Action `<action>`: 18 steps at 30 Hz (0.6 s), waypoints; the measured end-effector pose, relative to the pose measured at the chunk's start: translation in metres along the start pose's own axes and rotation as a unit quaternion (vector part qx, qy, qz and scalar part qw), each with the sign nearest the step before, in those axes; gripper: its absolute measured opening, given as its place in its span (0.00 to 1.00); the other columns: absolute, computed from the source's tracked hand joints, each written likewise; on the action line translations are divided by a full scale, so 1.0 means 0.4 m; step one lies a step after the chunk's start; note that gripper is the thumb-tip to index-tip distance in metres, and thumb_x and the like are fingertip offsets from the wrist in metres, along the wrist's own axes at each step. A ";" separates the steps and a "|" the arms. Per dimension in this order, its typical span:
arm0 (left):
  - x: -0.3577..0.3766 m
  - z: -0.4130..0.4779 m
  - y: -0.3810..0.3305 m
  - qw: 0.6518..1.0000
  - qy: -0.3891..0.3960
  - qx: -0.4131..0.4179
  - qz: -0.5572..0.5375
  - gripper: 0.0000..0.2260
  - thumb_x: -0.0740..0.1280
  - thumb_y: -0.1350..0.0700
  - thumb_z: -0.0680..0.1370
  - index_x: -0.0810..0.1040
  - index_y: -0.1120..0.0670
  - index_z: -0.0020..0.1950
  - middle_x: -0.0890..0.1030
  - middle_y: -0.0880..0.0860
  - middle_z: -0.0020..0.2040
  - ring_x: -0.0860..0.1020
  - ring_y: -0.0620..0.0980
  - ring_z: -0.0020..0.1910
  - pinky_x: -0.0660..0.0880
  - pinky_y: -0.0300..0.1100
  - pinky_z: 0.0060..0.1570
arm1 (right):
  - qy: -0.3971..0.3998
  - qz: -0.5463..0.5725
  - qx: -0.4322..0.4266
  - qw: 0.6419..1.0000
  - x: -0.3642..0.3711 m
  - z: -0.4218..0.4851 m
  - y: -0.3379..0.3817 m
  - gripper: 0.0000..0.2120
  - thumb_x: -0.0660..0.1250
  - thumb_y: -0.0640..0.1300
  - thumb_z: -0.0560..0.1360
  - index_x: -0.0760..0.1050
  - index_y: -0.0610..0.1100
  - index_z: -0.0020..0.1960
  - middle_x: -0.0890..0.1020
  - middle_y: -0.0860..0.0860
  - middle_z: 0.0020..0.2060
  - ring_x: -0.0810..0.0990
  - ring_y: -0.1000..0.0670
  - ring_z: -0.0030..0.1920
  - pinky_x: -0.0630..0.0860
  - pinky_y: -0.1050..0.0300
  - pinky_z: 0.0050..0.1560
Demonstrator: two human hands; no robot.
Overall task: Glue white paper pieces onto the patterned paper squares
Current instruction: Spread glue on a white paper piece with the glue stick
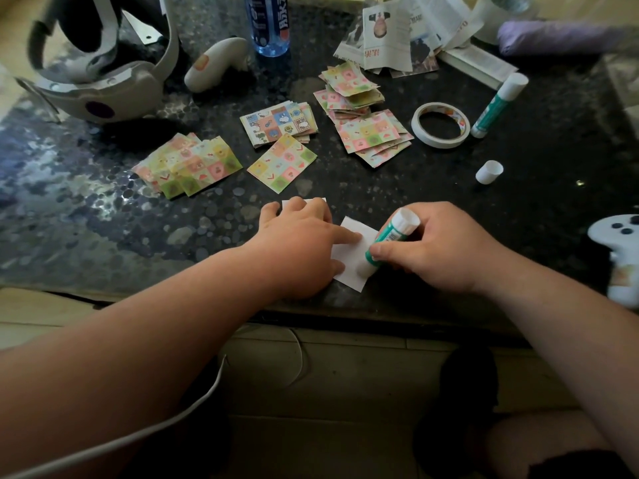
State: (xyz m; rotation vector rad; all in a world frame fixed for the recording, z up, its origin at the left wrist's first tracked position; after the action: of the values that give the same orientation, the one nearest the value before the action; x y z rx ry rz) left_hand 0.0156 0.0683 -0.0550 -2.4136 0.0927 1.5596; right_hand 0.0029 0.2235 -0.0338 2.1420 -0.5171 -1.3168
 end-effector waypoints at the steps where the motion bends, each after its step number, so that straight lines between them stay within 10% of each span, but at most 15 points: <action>1: -0.001 0.000 0.000 1.000 0.000 0.000 -0.002 0.22 0.63 0.39 0.81 0.63 0.27 0.74 0.66 0.45 0.68 0.60 0.53 0.73 0.51 0.60 0.76 | -0.017 0.013 0.001 1.000 -0.008 0.003 -0.003 0.09 0.78 0.51 0.72 0.81 0.47 0.46 0.85 0.51 0.40 0.84 0.52 0.43 0.82 0.46 0.49; 18: 0.001 0.000 0.004 1.000 0.006 -0.002 -0.011 0.22 0.62 0.41 0.82 0.63 0.27 0.74 0.65 0.45 0.68 0.59 0.52 0.73 0.50 0.60 0.76 | -0.007 0.035 -0.032 0.999 -0.006 0.007 -0.009 0.10 0.79 0.49 0.71 0.83 0.46 0.46 0.87 0.50 0.41 0.86 0.51 0.42 0.82 0.41 0.51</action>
State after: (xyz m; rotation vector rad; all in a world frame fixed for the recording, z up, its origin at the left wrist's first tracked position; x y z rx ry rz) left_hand 0.0153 0.0670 -0.0555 -2.4183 0.0658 1.5375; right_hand -0.0005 0.2270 -0.0353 2.0459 -0.5431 -1.2949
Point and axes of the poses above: each hand's wrist, its own z-axis towards the middle knuckle, its own x-axis out of the palm, y = z × x, the point moved 8 cm from there along z, towards the middle knuckle
